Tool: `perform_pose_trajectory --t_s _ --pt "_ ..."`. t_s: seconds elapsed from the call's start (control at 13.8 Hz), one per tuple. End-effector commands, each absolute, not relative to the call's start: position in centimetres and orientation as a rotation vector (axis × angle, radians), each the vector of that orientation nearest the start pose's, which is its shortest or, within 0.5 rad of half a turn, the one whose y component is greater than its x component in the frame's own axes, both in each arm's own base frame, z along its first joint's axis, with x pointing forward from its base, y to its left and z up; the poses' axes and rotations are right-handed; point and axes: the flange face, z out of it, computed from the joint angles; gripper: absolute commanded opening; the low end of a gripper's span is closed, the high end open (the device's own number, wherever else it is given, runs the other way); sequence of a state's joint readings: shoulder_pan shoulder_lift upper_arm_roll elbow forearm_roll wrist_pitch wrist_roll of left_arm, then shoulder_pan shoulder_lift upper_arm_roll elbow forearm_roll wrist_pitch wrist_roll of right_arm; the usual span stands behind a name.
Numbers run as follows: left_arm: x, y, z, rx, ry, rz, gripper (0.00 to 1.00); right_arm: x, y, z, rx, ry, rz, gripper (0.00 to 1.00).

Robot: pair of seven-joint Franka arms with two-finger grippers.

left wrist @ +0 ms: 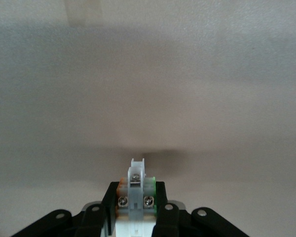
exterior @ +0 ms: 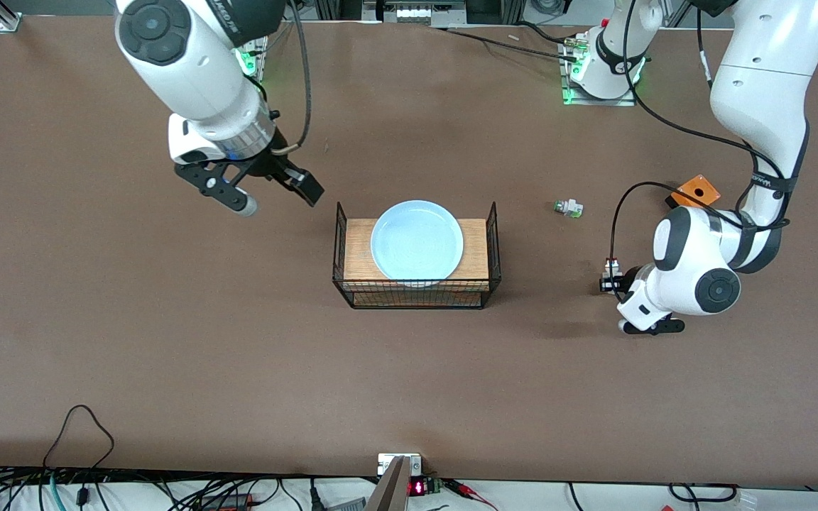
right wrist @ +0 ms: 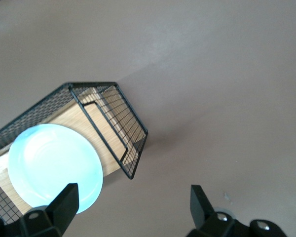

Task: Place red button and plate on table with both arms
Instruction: 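Lower the button onto the table while the right gripper reaches the plate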

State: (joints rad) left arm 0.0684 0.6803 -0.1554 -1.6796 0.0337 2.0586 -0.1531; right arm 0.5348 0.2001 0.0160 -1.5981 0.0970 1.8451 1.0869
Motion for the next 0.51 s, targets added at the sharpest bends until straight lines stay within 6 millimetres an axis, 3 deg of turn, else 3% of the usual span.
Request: perform_pose_trajectory --t_s 0.0,0.07,0.15,0.22,0.29,0.44 --pt "64.4 -4.9 18.8 -3.138 -0.056 0.465 0.42 52.0 35.7 50.9 -2.897 0.882 0.066 1.0" --pt "64.3 -5.0 18.5 -3.137 -0.061 0.468 0.45 51.8 36.8 50.2 -2.881 0.932 0.063 1.0" --pt "64.3 -4.9 18.5 -3.137 -0.064 0.47 0.6 51.5 38.0 49.6 -2.863 0.954 0.054 1.0" --pt "64.4 -5.1 18.9 -3.136 -0.066 0.468 0.87 51.1 39.2 49.2 -2.85 0.955 0.04 1.0" --pt "64.5 -5.1 19.7 -3.134 -0.066 0.465 1.0 51.1 40.0 48.3 -2.847 0.954 0.038 1.0" --pt "64.8 -5.4 22.8 -3.126 -0.056 0.478 1.0 50.6 41.8 47.0 -2.846 0.949 0.026 1.0"
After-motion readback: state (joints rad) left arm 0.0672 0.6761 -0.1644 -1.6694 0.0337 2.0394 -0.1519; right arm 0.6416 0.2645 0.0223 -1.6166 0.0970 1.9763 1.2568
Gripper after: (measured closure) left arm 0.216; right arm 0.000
